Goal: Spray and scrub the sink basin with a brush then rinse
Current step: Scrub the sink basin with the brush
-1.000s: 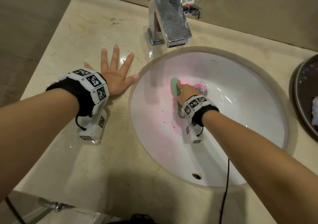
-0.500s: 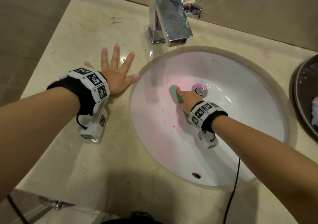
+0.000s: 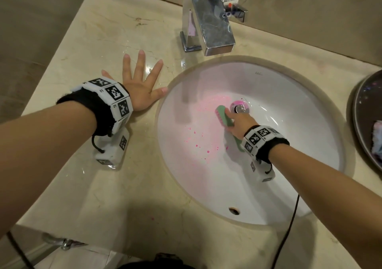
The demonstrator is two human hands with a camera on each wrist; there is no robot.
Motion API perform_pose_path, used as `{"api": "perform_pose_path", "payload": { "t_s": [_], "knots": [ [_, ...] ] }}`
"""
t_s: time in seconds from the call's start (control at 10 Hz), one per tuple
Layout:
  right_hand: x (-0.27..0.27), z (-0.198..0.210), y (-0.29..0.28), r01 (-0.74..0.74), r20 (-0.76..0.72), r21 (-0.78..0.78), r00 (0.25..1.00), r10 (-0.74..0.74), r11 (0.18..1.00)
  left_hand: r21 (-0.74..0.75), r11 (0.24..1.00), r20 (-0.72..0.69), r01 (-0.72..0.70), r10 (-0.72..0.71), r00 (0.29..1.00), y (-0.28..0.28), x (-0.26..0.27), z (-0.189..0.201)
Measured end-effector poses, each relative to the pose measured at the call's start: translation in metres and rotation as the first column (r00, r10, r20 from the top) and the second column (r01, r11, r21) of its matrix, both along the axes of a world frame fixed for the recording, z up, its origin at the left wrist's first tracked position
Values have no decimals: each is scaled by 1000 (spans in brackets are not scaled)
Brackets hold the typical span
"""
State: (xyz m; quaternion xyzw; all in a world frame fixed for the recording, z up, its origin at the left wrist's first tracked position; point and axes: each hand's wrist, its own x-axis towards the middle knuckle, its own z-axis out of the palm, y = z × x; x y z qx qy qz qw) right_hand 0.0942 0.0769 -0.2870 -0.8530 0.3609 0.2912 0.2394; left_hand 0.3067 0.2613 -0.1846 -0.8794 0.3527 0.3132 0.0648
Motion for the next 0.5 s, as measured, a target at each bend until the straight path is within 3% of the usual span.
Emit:
{"api": "perform_pose_path", "payload": {
  "t_s": [0.1,0.2,0.3,0.4,0.5],
  "knots": [
    [2,5,-11,93,23,-76,996,-91,993,-4,1000,-2,0,0,1000,0,1,0],
    [4,7,2,65,63,4,996,-65,998,-8,1000,0,-2,2,1000,0,0,1],
    [-5,3,14,-89,16,3,996,89,996,-9,1000,-1,-5,5,1000,0,0,1],
    [-13,9,2,41,28,-28,999,-40,999,-4,1000,-4,1,-1,1000,0,1,0],
    [-8,11,-7,74,3,-72,997,-74,995,8,1000,-8,-4,4,1000,0,2,1]
  ]
}}
